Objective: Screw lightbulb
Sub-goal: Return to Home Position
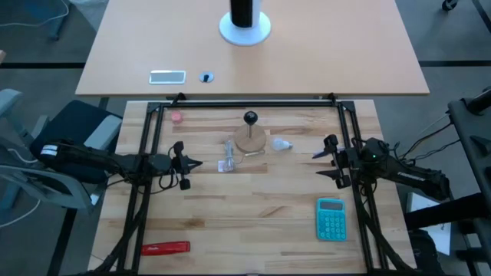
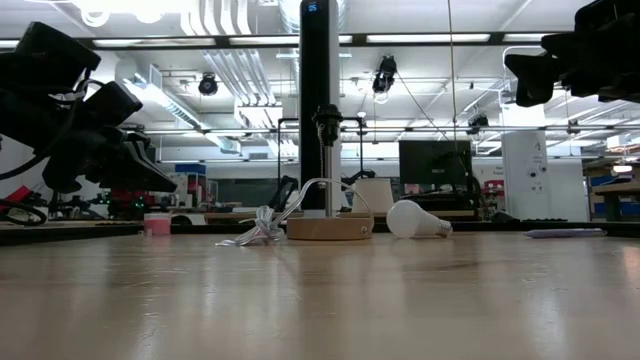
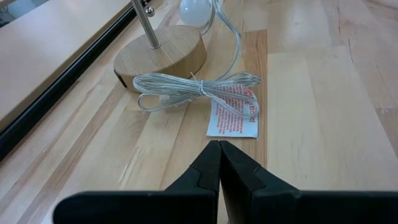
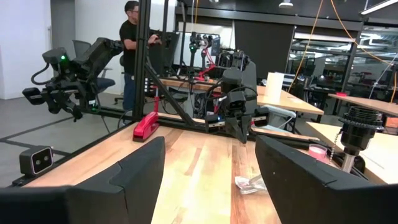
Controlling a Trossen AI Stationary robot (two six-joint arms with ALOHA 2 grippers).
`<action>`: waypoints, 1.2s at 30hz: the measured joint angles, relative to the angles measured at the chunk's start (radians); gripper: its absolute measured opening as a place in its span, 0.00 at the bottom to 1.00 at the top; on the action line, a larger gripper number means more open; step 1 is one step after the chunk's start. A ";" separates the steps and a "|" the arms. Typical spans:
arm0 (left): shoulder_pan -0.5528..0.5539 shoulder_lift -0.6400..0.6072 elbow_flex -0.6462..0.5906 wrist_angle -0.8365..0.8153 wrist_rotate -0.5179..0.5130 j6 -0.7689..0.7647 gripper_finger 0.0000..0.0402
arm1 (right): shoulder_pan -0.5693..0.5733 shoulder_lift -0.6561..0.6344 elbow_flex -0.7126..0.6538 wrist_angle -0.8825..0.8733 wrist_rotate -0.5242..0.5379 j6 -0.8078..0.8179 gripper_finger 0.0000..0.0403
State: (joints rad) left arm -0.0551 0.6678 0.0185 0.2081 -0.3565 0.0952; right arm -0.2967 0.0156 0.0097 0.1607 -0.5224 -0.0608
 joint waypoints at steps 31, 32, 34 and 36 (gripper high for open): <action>0.000 0.000 0.000 0.000 0.000 0.000 0.00 | 0.000 0.000 0.000 0.000 0.000 0.000 0.59; 0.000 0.000 0.000 0.000 0.000 0.000 0.00 | 0.000 0.000 0.000 0.000 0.000 0.000 0.59; 0.000 0.000 0.000 0.000 0.000 0.000 0.00 | 0.000 0.000 0.000 0.000 0.000 0.000 0.58; 0.000 0.000 0.000 0.000 0.000 0.000 0.00 | 0.000 0.000 0.000 0.000 0.000 0.000 0.58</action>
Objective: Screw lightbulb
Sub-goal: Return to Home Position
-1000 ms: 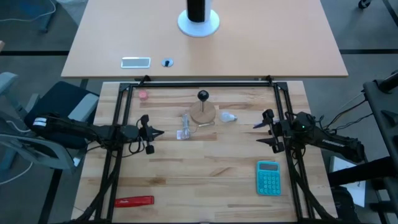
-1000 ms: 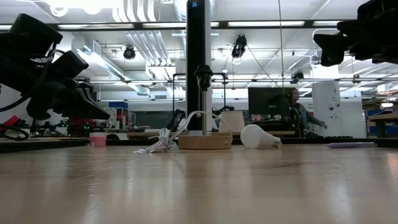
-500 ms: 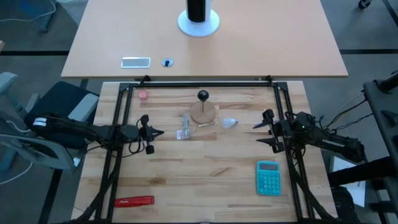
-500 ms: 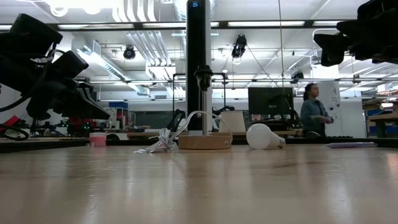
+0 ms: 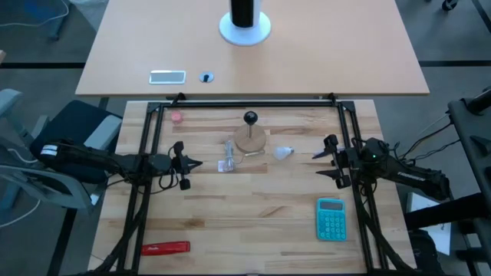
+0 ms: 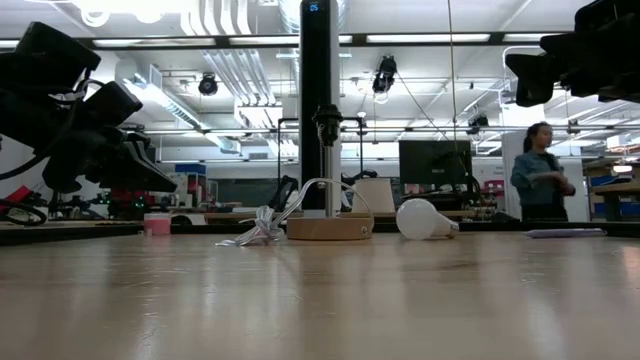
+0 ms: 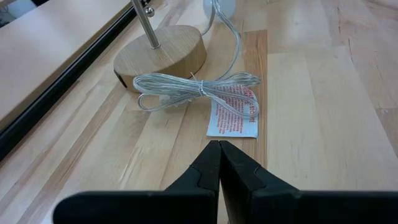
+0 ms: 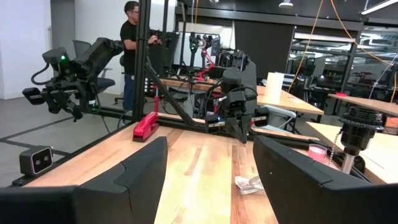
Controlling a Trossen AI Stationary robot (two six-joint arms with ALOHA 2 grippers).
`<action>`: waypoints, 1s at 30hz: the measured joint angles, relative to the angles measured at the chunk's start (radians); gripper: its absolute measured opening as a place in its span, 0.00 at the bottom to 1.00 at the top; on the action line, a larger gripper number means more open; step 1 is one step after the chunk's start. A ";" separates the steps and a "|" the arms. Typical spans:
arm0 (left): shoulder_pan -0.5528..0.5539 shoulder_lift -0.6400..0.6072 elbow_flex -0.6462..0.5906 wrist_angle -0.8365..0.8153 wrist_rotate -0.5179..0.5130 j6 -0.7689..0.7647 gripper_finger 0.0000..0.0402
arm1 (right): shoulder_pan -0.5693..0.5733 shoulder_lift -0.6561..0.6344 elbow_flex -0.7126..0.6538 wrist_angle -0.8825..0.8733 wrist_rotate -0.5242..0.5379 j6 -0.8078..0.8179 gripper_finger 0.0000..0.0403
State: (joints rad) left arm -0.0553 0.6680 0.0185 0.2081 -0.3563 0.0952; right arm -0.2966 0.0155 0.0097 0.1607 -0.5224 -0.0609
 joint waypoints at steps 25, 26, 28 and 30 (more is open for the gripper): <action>0.000 0.000 0.000 0.000 0.000 0.000 0.00 | 0.000 0.000 0.000 0.000 0.000 0.000 0.65; 0.000 0.000 0.000 0.000 0.000 0.000 0.00 | 0.000 0.000 0.000 0.000 0.000 0.000 0.64; 0.000 0.000 0.000 0.000 0.000 0.000 0.00 | 0.000 0.000 0.000 0.000 0.000 0.000 0.63; 0.000 0.000 0.000 0.000 0.000 0.000 0.00 | 0.000 0.000 0.000 0.000 0.000 0.000 0.62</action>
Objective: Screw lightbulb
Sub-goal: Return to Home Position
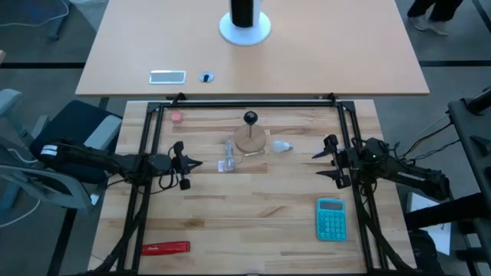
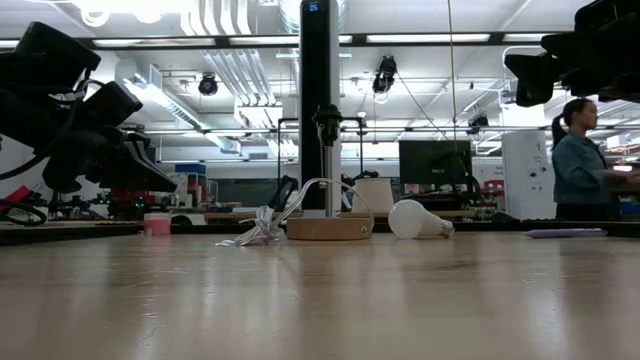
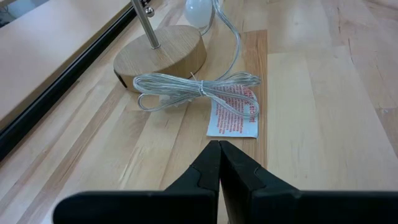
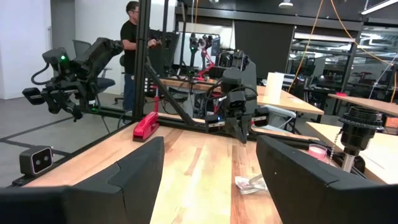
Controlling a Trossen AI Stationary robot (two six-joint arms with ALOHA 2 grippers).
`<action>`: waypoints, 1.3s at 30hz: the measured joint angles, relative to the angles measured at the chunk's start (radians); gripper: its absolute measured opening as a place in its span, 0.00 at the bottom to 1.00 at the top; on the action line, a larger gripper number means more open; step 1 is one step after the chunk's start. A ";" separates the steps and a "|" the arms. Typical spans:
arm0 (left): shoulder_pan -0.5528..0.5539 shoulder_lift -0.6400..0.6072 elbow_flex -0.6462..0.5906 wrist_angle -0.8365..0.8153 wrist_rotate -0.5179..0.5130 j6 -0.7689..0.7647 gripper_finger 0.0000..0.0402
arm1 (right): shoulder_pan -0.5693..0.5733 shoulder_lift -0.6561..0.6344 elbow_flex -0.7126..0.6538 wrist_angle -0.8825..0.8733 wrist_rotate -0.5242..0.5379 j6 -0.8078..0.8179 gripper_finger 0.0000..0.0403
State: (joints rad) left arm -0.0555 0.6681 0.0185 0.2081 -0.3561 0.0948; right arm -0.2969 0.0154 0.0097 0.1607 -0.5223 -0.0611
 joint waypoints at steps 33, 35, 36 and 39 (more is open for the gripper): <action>0.000 0.000 0.000 0.000 0.000 0.000 0.00 | 0.000 0.000 0.000 0.000 0.000 0.000 0.64; 0.000 0.000 0.000 0.000 0.000 0.000 0.00 | 0.000 0.000 0.000 0.000 0.000 0.000 0.65; 0.000 0.000 0.000 0.000 0.000 0.000 0.00 | 0.000 0.000 0.000 0.000 0.000 0.000 0.65; 0.000 0.000 0.000 0.000 0.000 0.000 0.00 | 0.000 0.000 0.000 0.000 0.000 0.000 0.65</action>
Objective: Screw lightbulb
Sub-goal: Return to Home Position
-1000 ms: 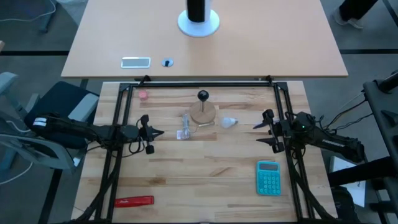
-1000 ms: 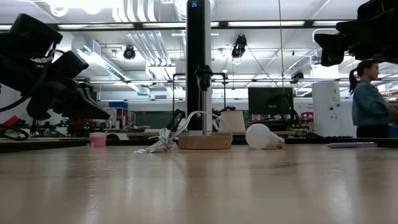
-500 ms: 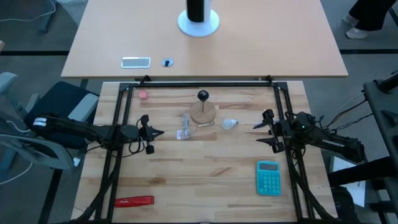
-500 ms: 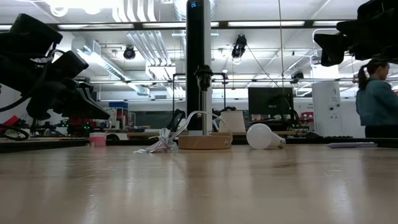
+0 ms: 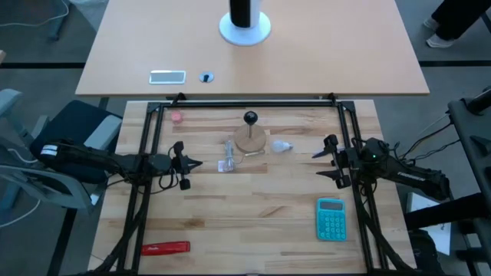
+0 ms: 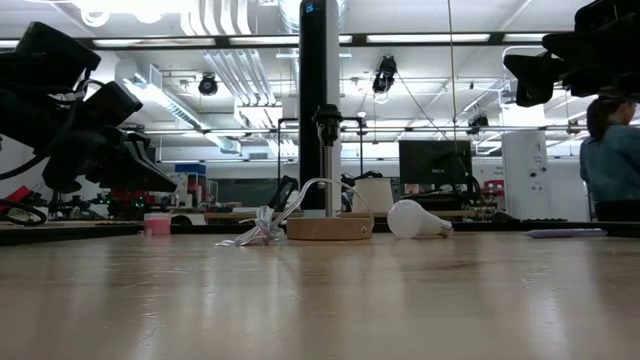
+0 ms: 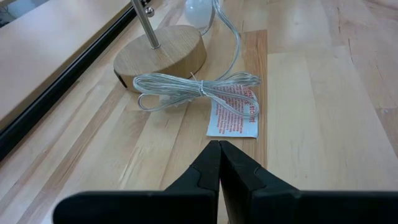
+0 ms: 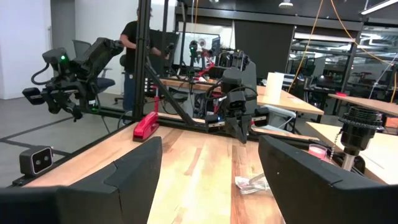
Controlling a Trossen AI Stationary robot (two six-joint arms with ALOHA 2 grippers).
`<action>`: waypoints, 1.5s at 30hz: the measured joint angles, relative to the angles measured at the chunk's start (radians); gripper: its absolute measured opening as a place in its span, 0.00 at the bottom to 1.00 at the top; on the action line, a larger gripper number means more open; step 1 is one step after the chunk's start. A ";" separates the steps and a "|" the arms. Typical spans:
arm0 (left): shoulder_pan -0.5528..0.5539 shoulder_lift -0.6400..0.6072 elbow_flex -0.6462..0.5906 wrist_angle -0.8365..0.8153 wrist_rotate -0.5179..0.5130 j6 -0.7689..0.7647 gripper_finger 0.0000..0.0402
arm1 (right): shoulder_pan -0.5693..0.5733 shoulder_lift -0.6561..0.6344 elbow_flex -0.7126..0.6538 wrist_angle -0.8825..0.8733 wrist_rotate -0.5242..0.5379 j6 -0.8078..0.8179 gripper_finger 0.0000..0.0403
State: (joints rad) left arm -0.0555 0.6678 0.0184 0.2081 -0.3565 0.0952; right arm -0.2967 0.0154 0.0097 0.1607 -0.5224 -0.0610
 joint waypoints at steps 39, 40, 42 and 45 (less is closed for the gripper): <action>0.000 0.000 0.000 0.000 0.000 0.000 0.00 | 0.000 0.000 0.000 0.000 0.000 0.000 0.66; 0.000 0.000 0.000 0.000 0.000 0.000 0.00 | 0.000 0.000 0.000 0.000 0.000 0.000 0.66; 0.000 0.000 0.000 0.000 0.000 0.000 0.00 | 0.000 0.000 0.000 0.000 0.000 0.000 0.65; 0.000 0.000 0.000 0.000 0.000 0.000 0.00 | 0.000 0.000 0.000 0.000 0.000 0.000 0.64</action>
State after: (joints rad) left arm -0.0555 0.6681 0.0185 0.2081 -0.3565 0.0952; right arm -0.2966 0.0156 0.0097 0.1608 -0.5222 -0.0612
